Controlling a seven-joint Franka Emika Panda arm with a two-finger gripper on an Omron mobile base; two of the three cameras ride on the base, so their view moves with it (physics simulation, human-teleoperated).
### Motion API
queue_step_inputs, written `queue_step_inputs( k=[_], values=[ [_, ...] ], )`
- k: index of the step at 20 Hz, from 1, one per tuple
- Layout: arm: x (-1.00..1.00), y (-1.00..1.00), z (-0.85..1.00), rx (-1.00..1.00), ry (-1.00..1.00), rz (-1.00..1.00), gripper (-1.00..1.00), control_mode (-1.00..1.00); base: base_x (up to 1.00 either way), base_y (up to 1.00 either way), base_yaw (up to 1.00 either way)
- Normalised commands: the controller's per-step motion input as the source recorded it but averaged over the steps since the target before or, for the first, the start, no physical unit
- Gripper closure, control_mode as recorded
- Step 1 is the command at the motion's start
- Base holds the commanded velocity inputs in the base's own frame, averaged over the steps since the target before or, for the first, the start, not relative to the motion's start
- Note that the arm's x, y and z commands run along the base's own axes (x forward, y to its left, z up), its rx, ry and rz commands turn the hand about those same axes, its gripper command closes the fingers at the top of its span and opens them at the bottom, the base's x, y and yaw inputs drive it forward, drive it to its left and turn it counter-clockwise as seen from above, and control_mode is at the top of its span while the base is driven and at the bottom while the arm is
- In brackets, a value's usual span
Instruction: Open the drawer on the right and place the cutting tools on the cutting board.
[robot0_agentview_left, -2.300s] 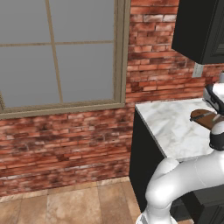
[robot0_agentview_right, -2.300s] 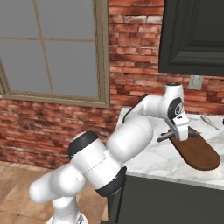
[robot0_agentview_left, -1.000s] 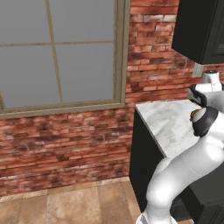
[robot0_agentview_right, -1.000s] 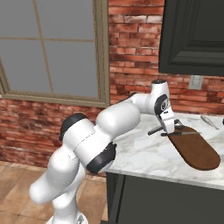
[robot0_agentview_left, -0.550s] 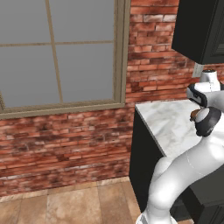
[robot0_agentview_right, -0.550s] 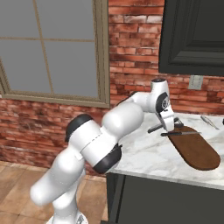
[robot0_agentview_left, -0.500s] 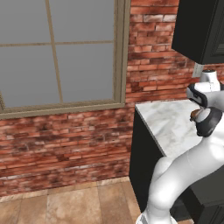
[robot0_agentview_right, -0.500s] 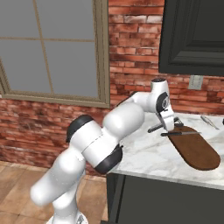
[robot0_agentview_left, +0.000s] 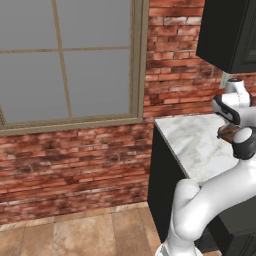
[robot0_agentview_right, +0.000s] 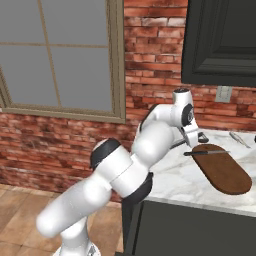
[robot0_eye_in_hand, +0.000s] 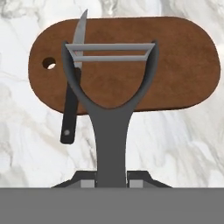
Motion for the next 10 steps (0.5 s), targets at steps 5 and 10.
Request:
queue_step_inputs(
  k=[5,10],
  values=[
    [0.30,0.00,-0.11,0.02,0.03,0.00,1.00,-1.00,0.00,0.00,0.00],
    [0.25,0.00,-0.14,0.01,0.03,0.00,1.00,-1.00,0.00,0.00,0.00]
  ],
)
